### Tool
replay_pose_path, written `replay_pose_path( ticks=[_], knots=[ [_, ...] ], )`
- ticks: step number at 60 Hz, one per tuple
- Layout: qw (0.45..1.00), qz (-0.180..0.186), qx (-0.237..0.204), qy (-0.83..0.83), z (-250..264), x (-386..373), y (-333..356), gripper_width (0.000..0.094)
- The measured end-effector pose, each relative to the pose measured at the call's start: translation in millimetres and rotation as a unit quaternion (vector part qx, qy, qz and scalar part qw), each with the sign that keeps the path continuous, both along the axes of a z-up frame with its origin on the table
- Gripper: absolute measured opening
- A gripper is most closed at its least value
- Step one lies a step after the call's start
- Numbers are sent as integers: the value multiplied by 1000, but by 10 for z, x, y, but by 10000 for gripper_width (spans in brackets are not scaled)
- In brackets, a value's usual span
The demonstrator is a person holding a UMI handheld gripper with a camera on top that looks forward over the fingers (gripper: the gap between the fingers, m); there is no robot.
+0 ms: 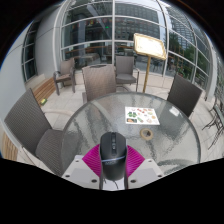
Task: Arrange mouse
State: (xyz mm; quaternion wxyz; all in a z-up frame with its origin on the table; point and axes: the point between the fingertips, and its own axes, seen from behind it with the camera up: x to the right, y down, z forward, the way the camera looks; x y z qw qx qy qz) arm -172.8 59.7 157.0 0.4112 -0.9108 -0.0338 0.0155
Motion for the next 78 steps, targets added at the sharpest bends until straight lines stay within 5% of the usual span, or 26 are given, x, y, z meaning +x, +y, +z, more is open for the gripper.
replay_pose_path(
  ticks=[8,21,27,38,46,78],
  knots=[
    [997,-9,-81,3,-981,-177,-357,278],
    [988,-20,-152,4,-1808,-293,-698,282],
    [991,-21,-132,-12,-1772,-293,-683,297],
    [990,-27,-141,-1,-1777,-297,-638,461],
    [990,-25,-135,19,-1538,-279,-687,878],
    [999,-30,20,18,352,809,-1944,856]
  ],
)
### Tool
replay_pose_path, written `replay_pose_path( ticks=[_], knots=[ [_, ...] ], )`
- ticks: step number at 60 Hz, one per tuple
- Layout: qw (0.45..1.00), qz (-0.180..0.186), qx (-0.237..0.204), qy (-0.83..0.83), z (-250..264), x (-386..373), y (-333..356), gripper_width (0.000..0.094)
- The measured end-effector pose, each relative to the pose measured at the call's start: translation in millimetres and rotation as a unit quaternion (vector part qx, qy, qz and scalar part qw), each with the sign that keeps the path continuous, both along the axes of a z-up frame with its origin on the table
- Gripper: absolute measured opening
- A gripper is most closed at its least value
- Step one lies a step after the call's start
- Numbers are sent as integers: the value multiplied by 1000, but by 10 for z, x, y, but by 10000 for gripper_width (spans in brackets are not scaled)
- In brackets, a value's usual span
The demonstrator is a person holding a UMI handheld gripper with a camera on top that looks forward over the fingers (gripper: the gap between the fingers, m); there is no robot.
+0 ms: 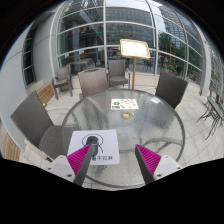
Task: Arrange mouse
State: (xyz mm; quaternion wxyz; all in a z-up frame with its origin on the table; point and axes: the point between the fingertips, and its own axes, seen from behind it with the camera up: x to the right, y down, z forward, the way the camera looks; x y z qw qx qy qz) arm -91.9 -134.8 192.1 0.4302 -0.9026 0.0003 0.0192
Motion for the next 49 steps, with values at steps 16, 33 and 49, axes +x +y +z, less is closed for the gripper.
replay_pose_path(
  ticks=[16,33,49],
  knots=[
    [999,-25,21,4,165,585,-531,856],
    [999,-32,34,-1,260,755,-765,856],
    [999,-30,39,4,269,732,-872,856]
  ],
)
